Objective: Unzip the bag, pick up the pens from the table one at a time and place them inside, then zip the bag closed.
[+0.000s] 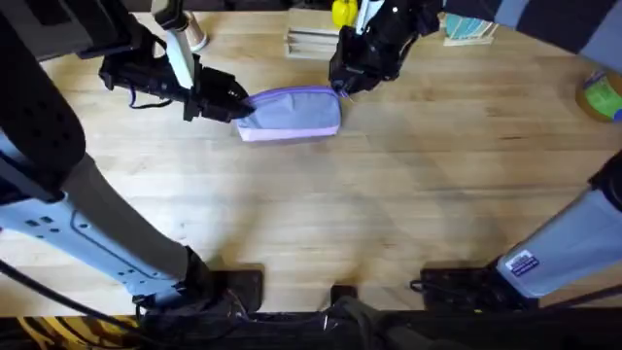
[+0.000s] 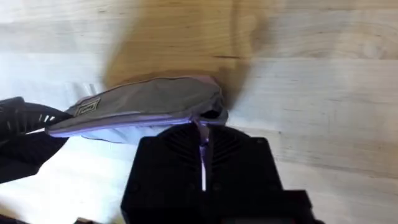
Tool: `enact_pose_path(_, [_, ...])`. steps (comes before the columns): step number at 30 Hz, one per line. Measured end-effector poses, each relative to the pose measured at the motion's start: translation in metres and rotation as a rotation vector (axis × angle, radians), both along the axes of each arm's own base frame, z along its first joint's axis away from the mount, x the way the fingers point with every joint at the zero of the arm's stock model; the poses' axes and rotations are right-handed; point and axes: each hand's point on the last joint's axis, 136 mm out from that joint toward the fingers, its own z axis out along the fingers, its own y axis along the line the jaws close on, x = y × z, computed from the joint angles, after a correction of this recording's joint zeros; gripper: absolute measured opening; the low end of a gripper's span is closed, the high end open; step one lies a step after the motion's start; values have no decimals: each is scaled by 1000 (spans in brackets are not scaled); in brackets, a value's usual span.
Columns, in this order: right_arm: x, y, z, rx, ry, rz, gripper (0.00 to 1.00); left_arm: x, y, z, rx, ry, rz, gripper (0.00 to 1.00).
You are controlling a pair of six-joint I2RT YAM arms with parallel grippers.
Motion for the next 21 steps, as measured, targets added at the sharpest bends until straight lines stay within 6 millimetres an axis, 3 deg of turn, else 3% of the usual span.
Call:
enact_pose_path(6, [6, -16, -1, 16, 19, -34, 33, 1, -7, 4, -27, -11, -8, 43])
enact_pose_path(14, [-7, -31, -45, -19, 101, -56, 34, 1, -8, 2, -25, -4, -13, 42])
enact_pose_path(21, [-7, -31, -46, -19, 101, -56, 38, 0, -8, 1, -18, -3, -15, 43])
